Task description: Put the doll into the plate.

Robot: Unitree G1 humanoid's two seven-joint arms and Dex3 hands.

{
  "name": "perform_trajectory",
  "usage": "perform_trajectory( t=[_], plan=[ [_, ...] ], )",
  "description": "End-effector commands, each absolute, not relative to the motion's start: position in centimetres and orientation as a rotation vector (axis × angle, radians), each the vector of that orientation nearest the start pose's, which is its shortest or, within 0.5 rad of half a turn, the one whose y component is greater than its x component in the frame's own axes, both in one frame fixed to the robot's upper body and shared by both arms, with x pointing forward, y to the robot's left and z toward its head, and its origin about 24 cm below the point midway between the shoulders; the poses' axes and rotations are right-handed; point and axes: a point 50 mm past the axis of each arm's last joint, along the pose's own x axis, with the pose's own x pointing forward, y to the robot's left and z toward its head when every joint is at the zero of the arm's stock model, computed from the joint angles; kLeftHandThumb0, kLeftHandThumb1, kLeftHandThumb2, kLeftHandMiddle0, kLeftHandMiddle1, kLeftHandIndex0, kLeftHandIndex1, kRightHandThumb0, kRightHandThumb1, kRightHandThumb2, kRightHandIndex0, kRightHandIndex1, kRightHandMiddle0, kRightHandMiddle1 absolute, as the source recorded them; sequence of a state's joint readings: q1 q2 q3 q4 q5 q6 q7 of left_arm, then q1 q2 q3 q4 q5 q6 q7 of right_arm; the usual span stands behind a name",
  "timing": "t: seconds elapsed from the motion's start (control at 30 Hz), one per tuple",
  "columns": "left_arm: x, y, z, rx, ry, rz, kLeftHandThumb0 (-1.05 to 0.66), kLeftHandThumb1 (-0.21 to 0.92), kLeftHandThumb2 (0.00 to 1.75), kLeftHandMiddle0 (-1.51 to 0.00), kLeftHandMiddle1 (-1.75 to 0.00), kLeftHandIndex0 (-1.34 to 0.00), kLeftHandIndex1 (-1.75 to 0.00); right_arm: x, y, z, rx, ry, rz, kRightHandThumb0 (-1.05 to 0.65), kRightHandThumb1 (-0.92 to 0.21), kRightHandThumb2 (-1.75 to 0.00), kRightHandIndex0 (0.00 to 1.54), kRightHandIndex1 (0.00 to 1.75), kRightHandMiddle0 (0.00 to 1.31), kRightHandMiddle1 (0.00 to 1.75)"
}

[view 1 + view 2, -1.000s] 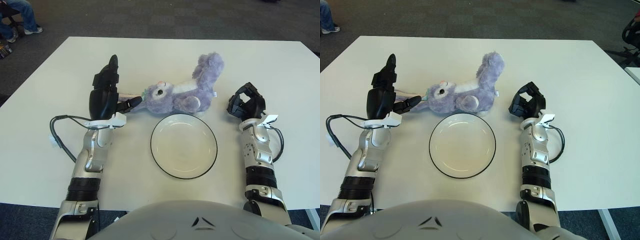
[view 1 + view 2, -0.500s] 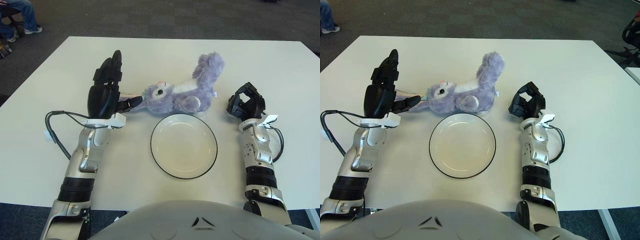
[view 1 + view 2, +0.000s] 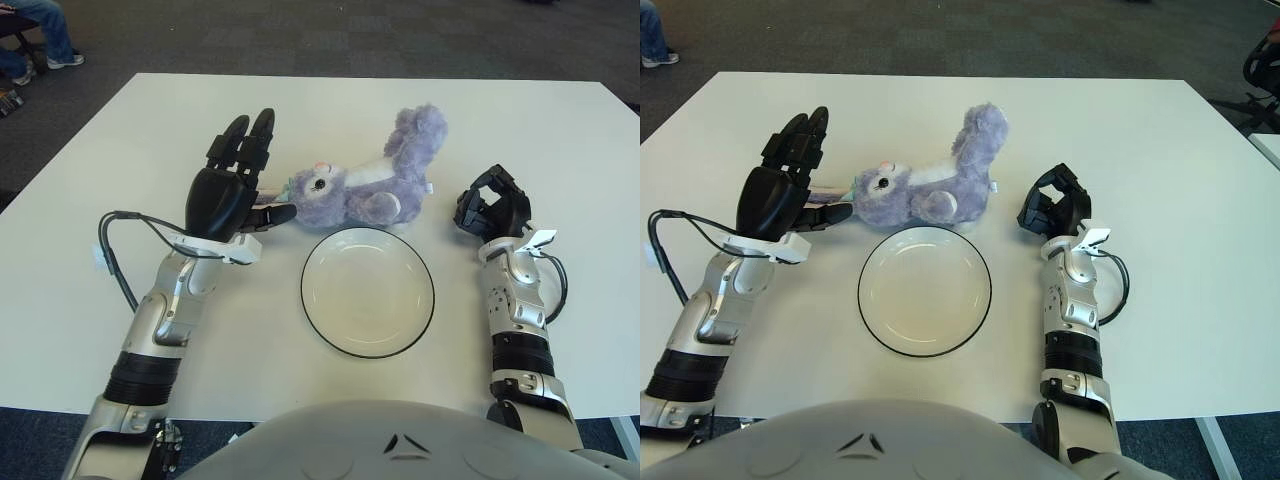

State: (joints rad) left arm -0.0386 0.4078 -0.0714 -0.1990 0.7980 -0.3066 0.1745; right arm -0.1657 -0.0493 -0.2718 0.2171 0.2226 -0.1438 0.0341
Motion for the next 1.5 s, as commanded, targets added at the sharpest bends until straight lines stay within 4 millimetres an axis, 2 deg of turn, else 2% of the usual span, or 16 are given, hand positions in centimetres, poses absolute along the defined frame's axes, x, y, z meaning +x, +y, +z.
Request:
perform_trajectory(
  t=[0.0, 0.07, 0.3, 0.43, 0.8, 1.13, 1.47],
  plan=[
    [24.6, 16.1, 12.9, 1.151, -0.657, -0.117, -1.05, 0.92, 0.74, -0.11, -0.09, -0.02, -0.01, 27.7, -21.6, 4.9, 0.209, -0.120, -0.220, -0.52, -0.21, -1.44, 1.18, 1.75, 0.70, 1.75],
    [24.6, 16.0, 13.0, 1.147, -0.663, -0.133, -1.05, 0.92, 0.72, -0.12, -0.09, -0.02, -0.02, 27.7, -21.6, 4.9, 0.209, -0.120, -0.221, -0.52, -0.21, -1.44, 1.18, 1.75, 0.70, 1.75],
    [24.7, 15.5, 13.2, 1.131, -0.688, -0.178, -1.03, 0.92, 0.60, -0.17, -0.07, 0.00, -0.25, 27.8, -21.6, 4.9, 0.211, -0.117, -0.223, -0.52, -0.21, -1.44, 1.18, 1.75, 0.70, 1.75],
    [25.1, 15.4, 13.4, 1.137, -0.693, -0.217, -0.98, 0.92, 0.45, -0.21, -0.08, 0.00, -0.31, 27.7, -21.6, 4.9, 0.212, -0.115, -0.222, -0.52, -0.21, -1.44, 1.18, 1.75, 0.70, 1.75],
    [25.9, 15.5, 13.3, 1.184, -0.663, -0.275, -0.97, 0.91, 0.34, -0.25, -0.09, 0.00, -0.26, 27.7, -21.5, 4.9, 0.212, -0.116, -0.217, -0.52, -0.21, -1.44, 1.17, 1.75, 0.70, 1.75],
    [26.8, 15.6, 13.0, 1.176, -0.578, -0.383, -0.95, 0.91, 0.29, -0.17, -0.04, 0.00, -0.14, 27.7, -21.5, 4.9, 0.214, -0.122, -0.208, -0.52, -0.21, -1.44, 1.17, 1.75, 0.70, 1.75],
    [27.7, 15.7, 13.0, 1.269, -0.424, -0.512, -0.91, 0.89, 0.28, -0.09, -0.01, 0.00, -0.05, 27.6, -21.4, 4.9, 0.206, -0.126, -0.205, -0.52, -0.22, -1.43, 1.19, 1.75, 0.69, 1.75]
  ],
)
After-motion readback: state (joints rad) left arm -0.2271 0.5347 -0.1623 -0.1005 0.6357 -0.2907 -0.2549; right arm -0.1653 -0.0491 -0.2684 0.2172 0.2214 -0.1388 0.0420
